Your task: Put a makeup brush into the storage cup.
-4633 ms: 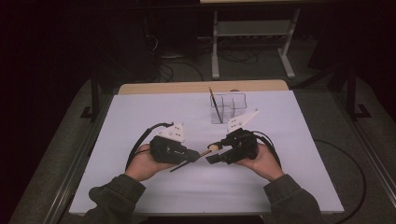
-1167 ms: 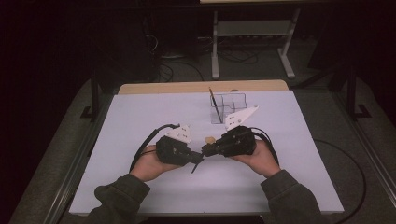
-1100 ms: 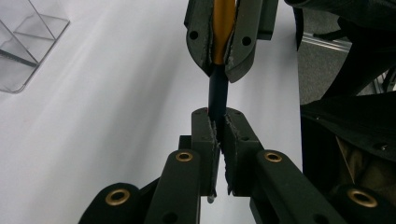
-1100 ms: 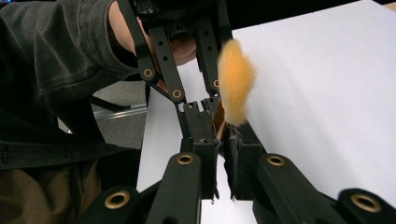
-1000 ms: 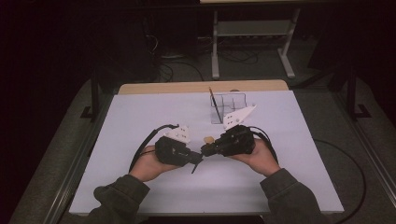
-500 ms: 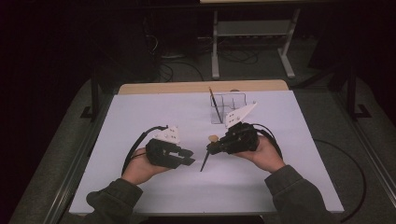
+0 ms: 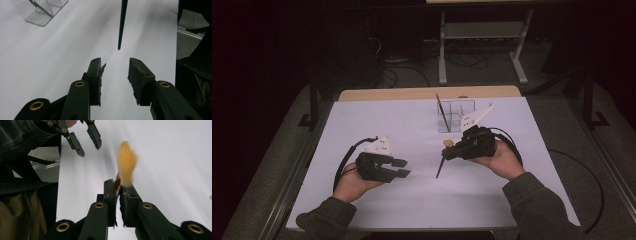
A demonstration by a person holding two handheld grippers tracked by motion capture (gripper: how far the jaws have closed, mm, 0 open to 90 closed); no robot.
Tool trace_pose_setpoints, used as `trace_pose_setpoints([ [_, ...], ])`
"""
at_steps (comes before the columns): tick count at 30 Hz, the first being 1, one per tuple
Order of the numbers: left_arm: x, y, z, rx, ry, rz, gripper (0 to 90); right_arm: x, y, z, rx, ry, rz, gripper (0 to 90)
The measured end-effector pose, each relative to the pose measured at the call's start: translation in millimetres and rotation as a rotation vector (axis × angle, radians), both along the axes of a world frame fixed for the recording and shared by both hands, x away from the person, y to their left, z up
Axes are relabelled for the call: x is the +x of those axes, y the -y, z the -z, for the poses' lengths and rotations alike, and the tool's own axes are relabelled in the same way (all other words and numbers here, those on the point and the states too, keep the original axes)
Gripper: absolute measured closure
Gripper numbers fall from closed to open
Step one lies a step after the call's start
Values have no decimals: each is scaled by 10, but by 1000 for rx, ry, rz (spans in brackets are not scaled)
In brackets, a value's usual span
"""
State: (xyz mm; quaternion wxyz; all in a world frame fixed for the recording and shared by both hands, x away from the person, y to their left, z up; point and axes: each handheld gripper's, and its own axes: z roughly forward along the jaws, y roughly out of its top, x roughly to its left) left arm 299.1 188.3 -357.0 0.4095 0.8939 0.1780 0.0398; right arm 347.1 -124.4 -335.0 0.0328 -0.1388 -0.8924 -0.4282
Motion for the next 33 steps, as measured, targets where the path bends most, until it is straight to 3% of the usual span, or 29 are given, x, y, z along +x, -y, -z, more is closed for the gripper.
trace_pose_setpoints([
  [8, -17, -124, 12, 2, 12, -27, 587, 40, 44, -68, -21, 6, 17, 830],
  [20, -51, -242, 69, -32, 12, -71, 552, 84, 73, -119, -42, 5, 34, 830],
  [33, -89, -307, 117, -36, 4, -81, 505, 113, 138, -144, -56, 7, 51, 830],
])
